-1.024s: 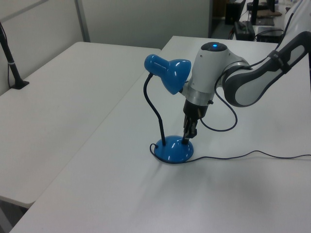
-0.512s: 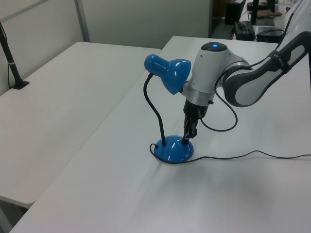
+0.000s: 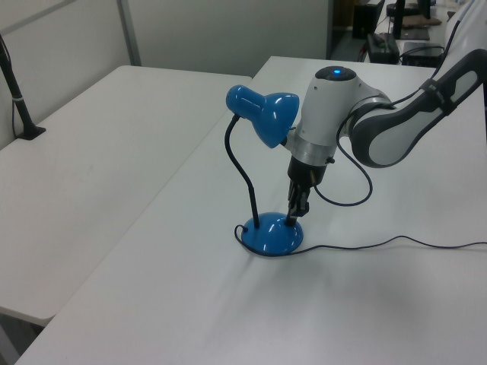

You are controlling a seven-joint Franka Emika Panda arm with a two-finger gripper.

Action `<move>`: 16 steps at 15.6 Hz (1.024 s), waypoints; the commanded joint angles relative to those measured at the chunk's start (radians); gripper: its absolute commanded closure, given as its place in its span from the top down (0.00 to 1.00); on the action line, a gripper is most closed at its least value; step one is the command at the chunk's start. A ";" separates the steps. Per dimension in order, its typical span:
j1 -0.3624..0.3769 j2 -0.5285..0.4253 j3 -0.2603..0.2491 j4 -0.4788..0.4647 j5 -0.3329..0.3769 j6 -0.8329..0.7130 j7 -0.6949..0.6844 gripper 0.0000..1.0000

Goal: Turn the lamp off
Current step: 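Hold the gripper on the switch while the lamp goes dark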

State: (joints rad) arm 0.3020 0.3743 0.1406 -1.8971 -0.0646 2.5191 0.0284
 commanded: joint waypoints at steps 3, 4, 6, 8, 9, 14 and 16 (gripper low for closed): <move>0.000 0.015 -0.007 -0.050 -0.015 -0.020 0.022 0.00; 0.000 0.015 -0.007 -0.050 -0.015 -0.020 0.022 0.00; 0.000 0.015 -0.007 -0.050 -0.015 -0.020 0.022 0.00; 0.000 0.017 -0.007 -0.050 -0.015 -0.020 0.022 0.00; 0.000 0.017 -0.007 -0.051 -0.015 -0.020 0.022 0.00; 0.000 0.006 -0.007 -0.048 -0.015 -0.057 0.022 0.00; 0.000 -0.008 -0.006 -0.046 -0.014 -0.088 0.022 0.00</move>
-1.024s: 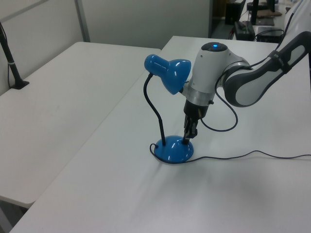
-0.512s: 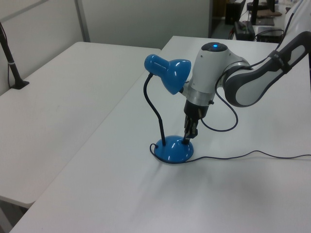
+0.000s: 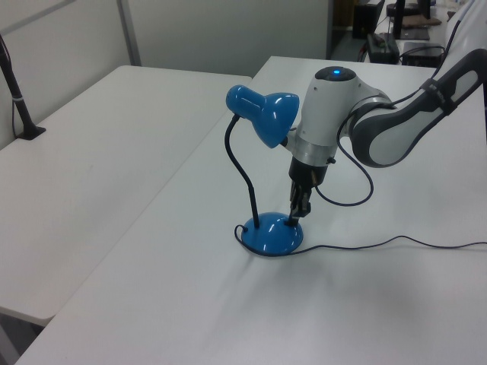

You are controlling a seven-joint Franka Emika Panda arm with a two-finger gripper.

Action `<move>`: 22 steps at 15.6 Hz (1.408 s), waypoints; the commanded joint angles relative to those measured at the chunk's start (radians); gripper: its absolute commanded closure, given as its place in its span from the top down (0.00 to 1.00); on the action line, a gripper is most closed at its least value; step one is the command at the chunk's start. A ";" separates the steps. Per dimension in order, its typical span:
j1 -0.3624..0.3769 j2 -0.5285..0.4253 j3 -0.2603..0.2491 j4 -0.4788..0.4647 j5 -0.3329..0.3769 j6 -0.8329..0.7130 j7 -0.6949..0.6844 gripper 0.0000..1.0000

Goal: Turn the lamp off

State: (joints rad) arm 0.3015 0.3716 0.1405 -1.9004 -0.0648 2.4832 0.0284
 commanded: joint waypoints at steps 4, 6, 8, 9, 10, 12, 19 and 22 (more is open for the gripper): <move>0.001 -0.016 -0.006 -0.039 -0.012 -0.098 0.022 0.00; 0.001 -0.029 -0.006 -0.039 -0.012 -0.107 0.024 0.00; -0.001 -0.056 -0.006 -0.036 -0.012 -0.154 0.022 0.00; -0.001 -0.072 -0.006 -0.034 -0.012 -0.203 0.018 0.00; -0.001 -0.092 -0.006 -0.029 -0.012 -0.263 0.016 0.00; -0.001 -0.134 -0.006 -0.008 -0.012 -0.430 0.016 0.09; -0.048 -0.284 -0.006 0.032 -0.013 -0.769 0.025 1.00; -0.122 -0.349 -0.007 0.061 0.000 -0.816 0.028 1.00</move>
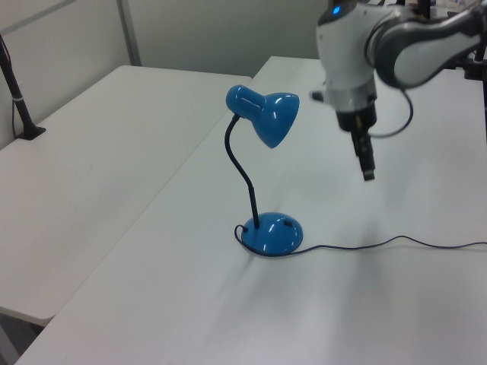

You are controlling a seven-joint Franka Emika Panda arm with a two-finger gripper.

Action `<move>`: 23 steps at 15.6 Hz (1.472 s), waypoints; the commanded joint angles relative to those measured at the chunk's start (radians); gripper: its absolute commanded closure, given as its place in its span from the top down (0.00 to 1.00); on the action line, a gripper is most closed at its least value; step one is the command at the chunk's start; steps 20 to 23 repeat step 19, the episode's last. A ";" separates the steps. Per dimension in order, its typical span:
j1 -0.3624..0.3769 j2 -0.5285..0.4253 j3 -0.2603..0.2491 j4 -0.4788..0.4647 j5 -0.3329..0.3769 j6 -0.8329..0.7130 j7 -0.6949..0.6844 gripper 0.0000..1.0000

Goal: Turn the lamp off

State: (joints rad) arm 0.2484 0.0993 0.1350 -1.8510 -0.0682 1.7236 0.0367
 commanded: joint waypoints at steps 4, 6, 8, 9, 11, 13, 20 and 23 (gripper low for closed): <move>-0.121 -0.092 -0.029 0.114 0.001 -0.174 0.020 1.00; -0.129 -0.101 -0.095 0.166 0.004 -0.197 0.022 1.00; -0.129 -0.105 -0.156 0.205 0.014 -0.203 0.022 1.00; -0.132 -0.110 -0.181 0.219 0.024 -0.199 0.019 1.00; -0.138 -0.116 -0.221 0.257 0.030 -0.196 0.006 1.00; -0.149 -0.116 -0.236 0.269 0.030 -0.187 0.002 1.00; -0.176 -0.112 -0.230 0.300 0.025 -0.139 0.002 1.00; -0.176 -0.112 -0.230 0.300 0.025 -0.139 0.002 1.00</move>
